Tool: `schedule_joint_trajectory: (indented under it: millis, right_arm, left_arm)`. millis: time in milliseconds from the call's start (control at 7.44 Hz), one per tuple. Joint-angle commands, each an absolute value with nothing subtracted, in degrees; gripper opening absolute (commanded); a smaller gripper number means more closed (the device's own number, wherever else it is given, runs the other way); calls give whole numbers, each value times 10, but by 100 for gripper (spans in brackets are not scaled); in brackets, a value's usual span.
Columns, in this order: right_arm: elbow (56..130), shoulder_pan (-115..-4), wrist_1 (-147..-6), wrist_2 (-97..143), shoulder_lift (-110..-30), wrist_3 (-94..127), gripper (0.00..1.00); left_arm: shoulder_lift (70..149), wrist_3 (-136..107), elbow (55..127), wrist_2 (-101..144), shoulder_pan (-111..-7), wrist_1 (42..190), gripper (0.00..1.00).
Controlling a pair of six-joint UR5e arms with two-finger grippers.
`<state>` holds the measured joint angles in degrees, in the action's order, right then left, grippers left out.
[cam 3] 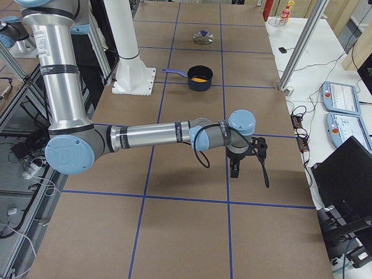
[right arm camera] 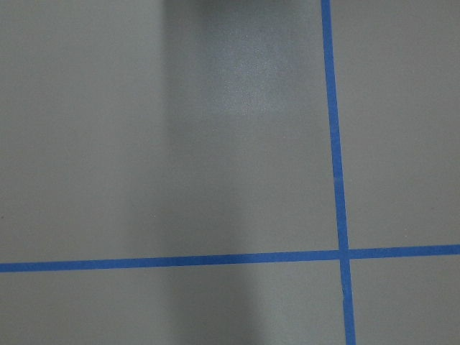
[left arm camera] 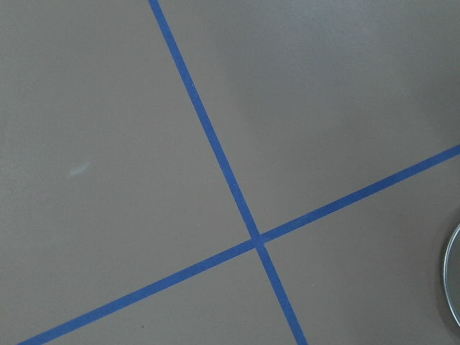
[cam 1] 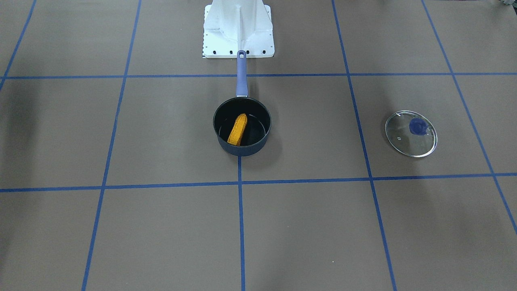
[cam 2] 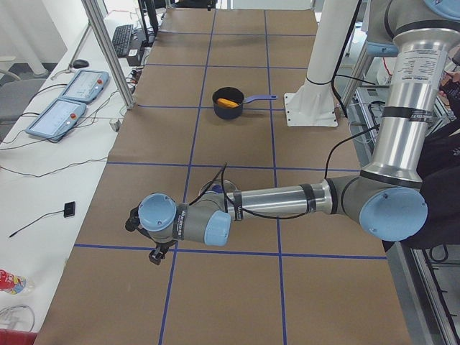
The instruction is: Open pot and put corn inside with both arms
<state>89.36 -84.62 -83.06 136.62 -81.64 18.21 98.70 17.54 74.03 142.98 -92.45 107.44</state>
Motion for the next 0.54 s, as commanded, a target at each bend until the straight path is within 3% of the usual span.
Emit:
schedule_joint_trajectory:
  millis: [0, 403]
  right_arm:
    - [891, -846, -831, 1367, -816, 183, 100]
    - [896, -846, -830, 1368, -823, 185, 100]
  left_arm:
    - [989, 176, 740, 1432, -925, 1074, 98]
    - [991, 174, 740, 1432, -925, 1073, 98]
